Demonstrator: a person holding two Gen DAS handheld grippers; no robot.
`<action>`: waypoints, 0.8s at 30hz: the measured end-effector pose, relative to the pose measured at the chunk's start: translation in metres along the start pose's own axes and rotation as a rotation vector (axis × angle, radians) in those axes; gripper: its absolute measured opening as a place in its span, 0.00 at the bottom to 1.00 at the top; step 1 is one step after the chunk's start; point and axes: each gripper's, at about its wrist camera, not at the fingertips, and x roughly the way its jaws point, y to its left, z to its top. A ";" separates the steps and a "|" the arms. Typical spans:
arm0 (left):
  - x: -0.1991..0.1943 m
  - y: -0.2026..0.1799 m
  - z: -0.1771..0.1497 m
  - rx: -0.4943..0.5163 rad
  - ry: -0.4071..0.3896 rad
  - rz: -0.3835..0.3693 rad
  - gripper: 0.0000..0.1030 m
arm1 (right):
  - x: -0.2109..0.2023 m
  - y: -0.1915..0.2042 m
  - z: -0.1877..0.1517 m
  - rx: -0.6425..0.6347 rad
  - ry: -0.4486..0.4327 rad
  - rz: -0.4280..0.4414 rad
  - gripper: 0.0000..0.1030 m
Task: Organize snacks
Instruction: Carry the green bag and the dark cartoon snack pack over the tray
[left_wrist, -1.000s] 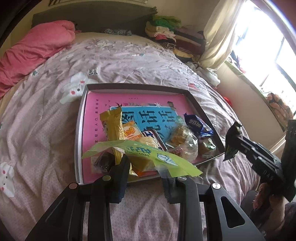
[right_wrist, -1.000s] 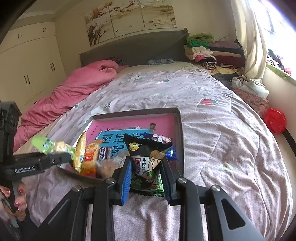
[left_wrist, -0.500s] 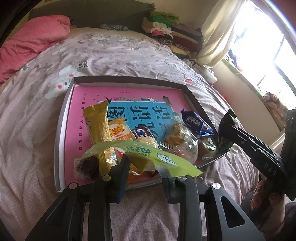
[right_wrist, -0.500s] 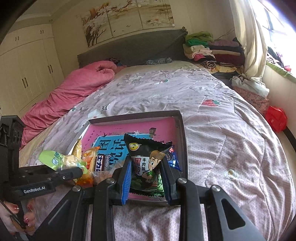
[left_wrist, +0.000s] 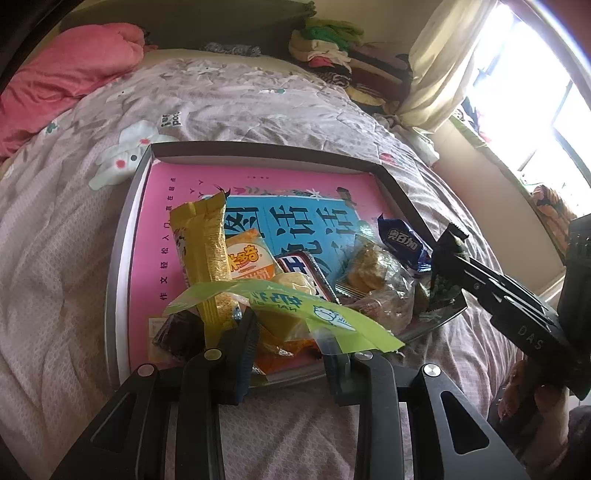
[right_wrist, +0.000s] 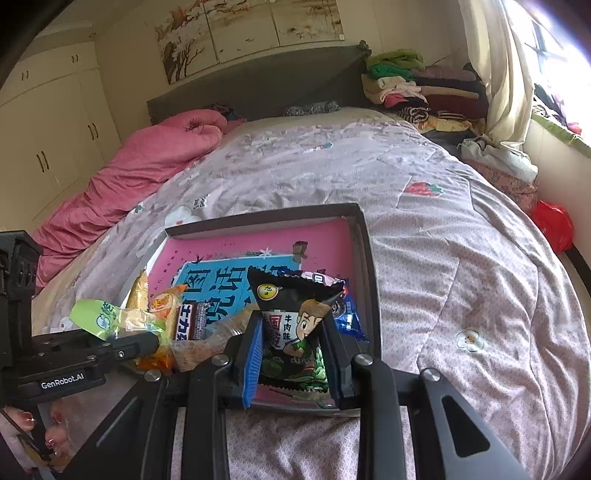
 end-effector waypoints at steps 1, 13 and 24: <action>0.000 0.000 0.000 -0.001 0.000 0.001 0.32 | 0.002 0.001 0.000 -0.002 0.004 0.001 0.29; 0.003 0.007 0.002 -0.006 -0.003 0.011 0.32 | 0.018 0.017 -0.002 -0.026 0.031 0.034 0.29; 0.002 0.011 0.002 -0.016 -0.009 0.021 0.32 | 0.026 0.024 -0.003 -0.021 0.040 0.071 0.29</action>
